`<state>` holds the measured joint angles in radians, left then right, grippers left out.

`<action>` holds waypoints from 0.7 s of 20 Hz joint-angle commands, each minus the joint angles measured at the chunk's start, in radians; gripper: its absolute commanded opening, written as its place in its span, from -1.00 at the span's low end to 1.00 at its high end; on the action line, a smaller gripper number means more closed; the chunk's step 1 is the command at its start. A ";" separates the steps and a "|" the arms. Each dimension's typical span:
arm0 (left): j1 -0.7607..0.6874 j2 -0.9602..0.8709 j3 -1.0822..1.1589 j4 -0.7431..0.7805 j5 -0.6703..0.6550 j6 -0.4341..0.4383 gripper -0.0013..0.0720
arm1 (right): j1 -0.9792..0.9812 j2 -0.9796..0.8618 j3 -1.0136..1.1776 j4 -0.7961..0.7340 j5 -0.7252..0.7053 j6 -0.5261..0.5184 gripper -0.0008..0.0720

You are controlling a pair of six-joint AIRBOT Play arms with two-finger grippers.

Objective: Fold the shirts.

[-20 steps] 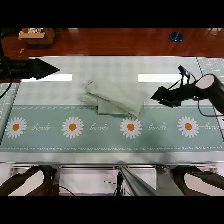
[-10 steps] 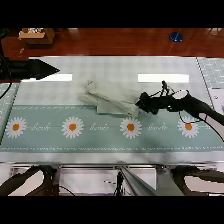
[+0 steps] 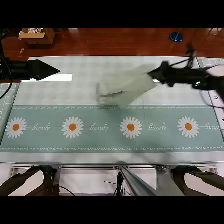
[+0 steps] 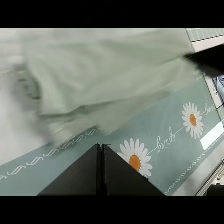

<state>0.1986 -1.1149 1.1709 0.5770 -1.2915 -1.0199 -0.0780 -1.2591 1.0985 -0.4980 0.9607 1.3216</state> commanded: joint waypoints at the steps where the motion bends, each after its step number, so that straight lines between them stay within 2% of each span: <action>1: 0.000 -0.001 0.000 0.000 0.000 0.006 -0.91 | -0.166 0.150 0.183 -0.243 0.149 0.183 -0.85; 3: 0.000 -0.001 0.000 0.000 0.001 0.006 -0.91 | -0.282 0.214 0.262 -0.401 0.280 0.267 -0.85; 5: 0.000 -0.001 0.000 0.000 0.001 0.018 -0.91 | -0.406 0.262 0.304 -0.568 0.422 0.300 -0.85; 8: 0.000 -0.003 0.000 0.000 0.001 0.026 -0.91 | -0.581 0.307 0.307 -0.843 0.649 0.297 -0.85; 11: 0.000 -0.003 0.000 0.000 0.002 0.067 -0.91 | -0.696 0.311 0.306 -1.112 0.844 0.216 -0.85; 12: 0.000 -0.002 0.000 0.000 0.008 0.070 -0.91 | -0.721 0.311 0.306 -1.167 0.871 0.225 -0.85; 14: 0.000 -0.002 0.000 0.000 0.026 0.070 -0.91 | -0.756 0.311 0.303 -1.172 0.895 0.231 -0.85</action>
<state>0.1986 -1.1168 1.1709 0.5774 -1.2858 -0.9653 -0.7586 -0.9569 1.3983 -1.5051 1.7264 1.5620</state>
